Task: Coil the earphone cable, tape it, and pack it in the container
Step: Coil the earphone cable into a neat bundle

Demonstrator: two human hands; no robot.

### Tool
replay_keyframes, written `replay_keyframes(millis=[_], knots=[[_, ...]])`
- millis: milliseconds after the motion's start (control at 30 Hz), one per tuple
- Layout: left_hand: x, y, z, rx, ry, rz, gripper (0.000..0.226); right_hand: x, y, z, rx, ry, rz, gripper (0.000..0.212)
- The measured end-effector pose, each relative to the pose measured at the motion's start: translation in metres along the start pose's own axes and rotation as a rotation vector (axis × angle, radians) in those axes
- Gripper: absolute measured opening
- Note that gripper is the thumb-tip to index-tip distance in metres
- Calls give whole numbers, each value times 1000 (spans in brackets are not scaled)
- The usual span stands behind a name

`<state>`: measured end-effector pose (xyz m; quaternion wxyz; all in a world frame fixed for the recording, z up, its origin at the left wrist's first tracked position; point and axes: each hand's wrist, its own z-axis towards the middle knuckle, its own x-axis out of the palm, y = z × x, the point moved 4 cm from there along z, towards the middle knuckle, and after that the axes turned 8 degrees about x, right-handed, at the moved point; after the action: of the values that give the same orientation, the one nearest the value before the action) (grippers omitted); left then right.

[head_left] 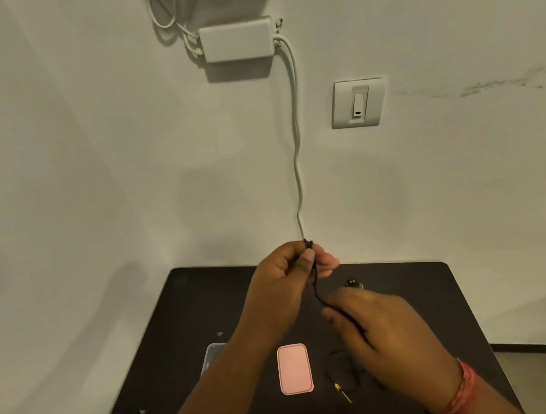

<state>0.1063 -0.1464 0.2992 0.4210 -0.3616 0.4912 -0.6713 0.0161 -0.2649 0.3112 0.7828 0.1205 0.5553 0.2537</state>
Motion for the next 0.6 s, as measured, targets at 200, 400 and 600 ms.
replay_keyframes(millis=[200,400,600], knots=[[12,11,-25,-113,186,50,23,-47,-8,42,0,-199,-14,22],[26,-17,-40,-60,217,-138,23,-14,-53,56,185,-131,140,29],[13,-30,-20,39,36,-234,25,33,-29,6,109,58,58,35]])
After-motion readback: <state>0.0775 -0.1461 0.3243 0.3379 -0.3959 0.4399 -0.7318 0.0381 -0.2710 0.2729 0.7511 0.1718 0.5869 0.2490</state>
